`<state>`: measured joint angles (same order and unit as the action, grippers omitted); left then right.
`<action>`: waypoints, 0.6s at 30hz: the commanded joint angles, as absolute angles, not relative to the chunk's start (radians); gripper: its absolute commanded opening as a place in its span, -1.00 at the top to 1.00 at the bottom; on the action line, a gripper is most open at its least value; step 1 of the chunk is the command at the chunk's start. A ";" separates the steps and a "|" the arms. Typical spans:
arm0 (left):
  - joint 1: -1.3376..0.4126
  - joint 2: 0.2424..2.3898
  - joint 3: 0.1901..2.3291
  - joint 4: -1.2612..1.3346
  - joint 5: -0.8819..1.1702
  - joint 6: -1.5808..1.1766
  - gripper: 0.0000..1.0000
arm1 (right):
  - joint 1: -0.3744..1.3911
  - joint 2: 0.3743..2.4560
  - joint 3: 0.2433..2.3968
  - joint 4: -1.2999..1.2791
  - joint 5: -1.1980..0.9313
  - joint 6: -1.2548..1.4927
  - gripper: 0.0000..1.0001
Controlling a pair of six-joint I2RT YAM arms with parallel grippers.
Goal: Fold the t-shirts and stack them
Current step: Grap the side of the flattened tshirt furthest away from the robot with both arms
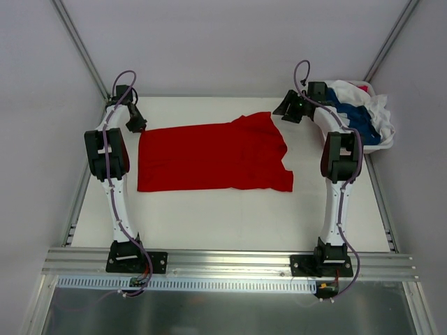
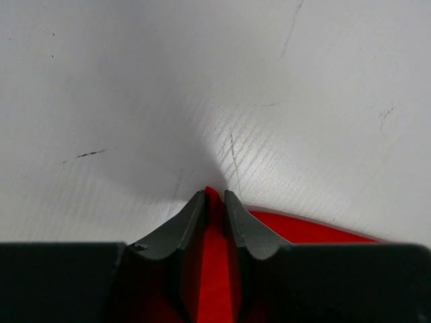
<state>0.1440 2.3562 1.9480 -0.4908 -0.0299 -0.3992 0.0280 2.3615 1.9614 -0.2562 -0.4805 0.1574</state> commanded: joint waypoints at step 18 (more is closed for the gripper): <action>0.120 2.344 1.931 -0.502 -0.074 -0.357 0.66 | 0.029 2.505 2.091 -0.046 -0.669 0.411 -0.23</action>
